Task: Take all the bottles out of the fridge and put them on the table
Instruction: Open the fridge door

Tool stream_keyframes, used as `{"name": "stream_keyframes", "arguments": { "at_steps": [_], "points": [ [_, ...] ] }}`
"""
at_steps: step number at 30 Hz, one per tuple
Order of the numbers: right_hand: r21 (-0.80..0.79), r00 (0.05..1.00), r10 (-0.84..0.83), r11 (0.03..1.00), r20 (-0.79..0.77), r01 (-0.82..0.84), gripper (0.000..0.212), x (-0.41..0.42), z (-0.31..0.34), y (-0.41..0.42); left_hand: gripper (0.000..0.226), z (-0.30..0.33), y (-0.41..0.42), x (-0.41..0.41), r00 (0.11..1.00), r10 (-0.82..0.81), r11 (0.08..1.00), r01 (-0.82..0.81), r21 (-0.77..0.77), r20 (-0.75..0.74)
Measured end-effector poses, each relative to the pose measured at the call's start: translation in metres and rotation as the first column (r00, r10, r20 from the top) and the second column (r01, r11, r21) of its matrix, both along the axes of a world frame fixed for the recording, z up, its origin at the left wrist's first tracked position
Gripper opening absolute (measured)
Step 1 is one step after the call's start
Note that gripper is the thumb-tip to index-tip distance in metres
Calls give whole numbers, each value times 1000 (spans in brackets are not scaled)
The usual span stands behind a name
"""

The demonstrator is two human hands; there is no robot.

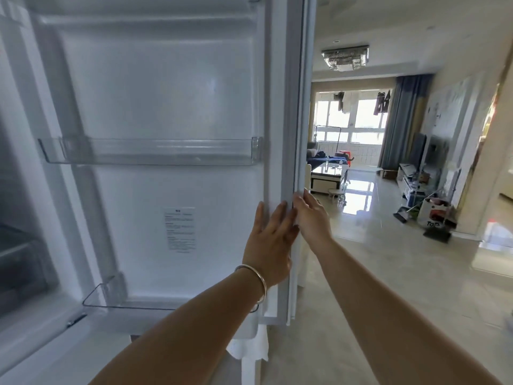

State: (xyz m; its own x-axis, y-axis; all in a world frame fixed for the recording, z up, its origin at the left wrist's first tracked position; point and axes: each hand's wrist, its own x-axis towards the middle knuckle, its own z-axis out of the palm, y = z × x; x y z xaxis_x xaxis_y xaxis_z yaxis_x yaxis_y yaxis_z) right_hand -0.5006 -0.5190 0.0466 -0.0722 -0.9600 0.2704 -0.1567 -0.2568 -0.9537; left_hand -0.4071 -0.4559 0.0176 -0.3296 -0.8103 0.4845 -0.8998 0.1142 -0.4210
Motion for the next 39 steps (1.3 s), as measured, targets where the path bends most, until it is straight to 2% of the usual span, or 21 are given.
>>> {"name": "stream_keyframes", "arguments": {
  "at_steps": [5,8,18,29,31,34,35,37,38,39],
  "points": [
    [109,983,135,983,125,-149,58,3,6,-11,65,2,-20,4,999,-21,999,21,28,-34],
    [127,974,179,972,143,-197,58,5,12,-15,61,5,-27,6,999,-27,998,28,52,-25],
    [134,973,203,967,109,-217,60,15,15,-45,62,8,-53,15,999,-26,999,27,45,-29],
    [81,969,167,980,180,-184,59,27,2,-76,62,1,-79,28,998,-64,997,64,34,-3],
    [55,975,140,987,172,-151,65,29,-3,-76,64,-2,-79,28,998,-64,998,64,24,-1],
    [66,984,109,991,139,-119,90,31,-10,-76,65,-3,-76,26,997,-80,997,80,2,6],
    [51,992,72,996,106,-78,91,32,-11,-73,66,-2,-72,26,996,-90,996,90,-7,3],
    [-88,991,-127,988,38,130,65,32,-11,-57,64,-2,-61,29,991,-129,990,128,-55,-23],
    [-201,965,-257,945,39,260,47,33,-12,-46,58,-2,-53,33,984,-176,980,171,-100,-42],
    [-322,946,-316,890,69,321,34,36,-13,-36,50,-3,-44,40,967,-247,960,235,-154,-66]
  ]
}}
